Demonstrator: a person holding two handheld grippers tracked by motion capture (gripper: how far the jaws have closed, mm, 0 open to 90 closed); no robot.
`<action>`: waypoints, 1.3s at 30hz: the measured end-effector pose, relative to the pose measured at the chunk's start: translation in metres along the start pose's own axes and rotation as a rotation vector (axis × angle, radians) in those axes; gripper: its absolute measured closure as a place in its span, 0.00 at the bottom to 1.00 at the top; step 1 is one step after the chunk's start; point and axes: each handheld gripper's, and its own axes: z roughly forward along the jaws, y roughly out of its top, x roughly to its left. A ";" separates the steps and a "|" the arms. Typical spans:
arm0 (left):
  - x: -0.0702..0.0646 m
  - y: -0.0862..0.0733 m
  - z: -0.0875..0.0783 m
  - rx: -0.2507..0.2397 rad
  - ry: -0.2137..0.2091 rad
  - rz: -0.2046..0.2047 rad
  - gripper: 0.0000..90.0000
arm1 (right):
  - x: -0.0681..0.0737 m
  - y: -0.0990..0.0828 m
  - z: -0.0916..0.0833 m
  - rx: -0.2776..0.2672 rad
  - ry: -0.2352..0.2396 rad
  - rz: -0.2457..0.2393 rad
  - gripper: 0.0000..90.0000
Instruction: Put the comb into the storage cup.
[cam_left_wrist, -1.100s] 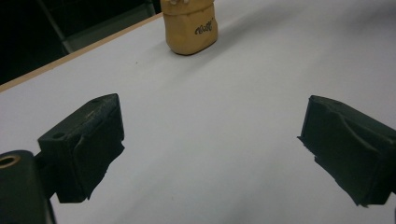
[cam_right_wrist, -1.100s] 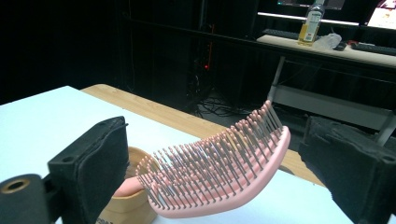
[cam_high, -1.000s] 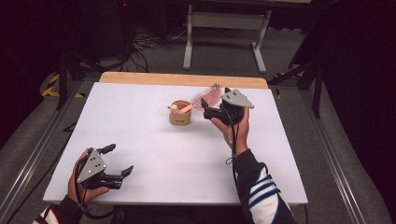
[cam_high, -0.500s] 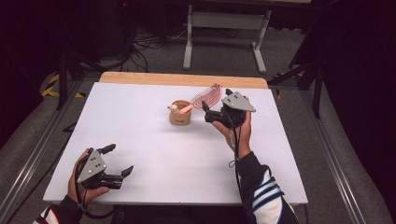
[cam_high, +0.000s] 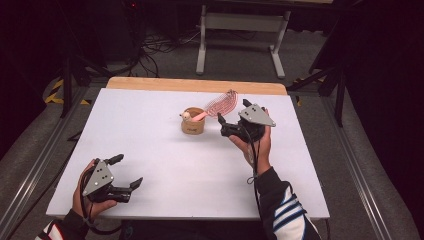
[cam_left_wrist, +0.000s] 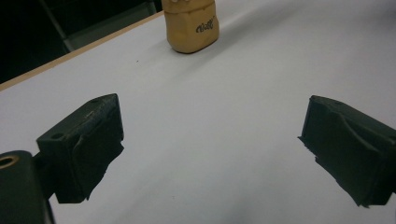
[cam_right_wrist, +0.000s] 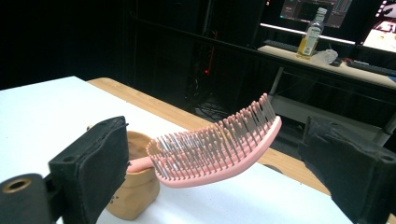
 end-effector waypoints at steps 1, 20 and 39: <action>0.000 0.000 0.000 0.000 0.000 0.000 0.07 | 0.000 0.000 -0.001 0.000 0.006 0.001 0.10; -0.001 0.000 0.000 0.009 0.006 0.009 0.08 | 0.015 -0.008 -0.021 -0.016 0.030 -0.064 0.10; -0.002 0.001 -0.002 0.000 0.006 0.013 0.08 | 0.027 -0.013 -0.045 -0.026 0.080 -0.111 0.10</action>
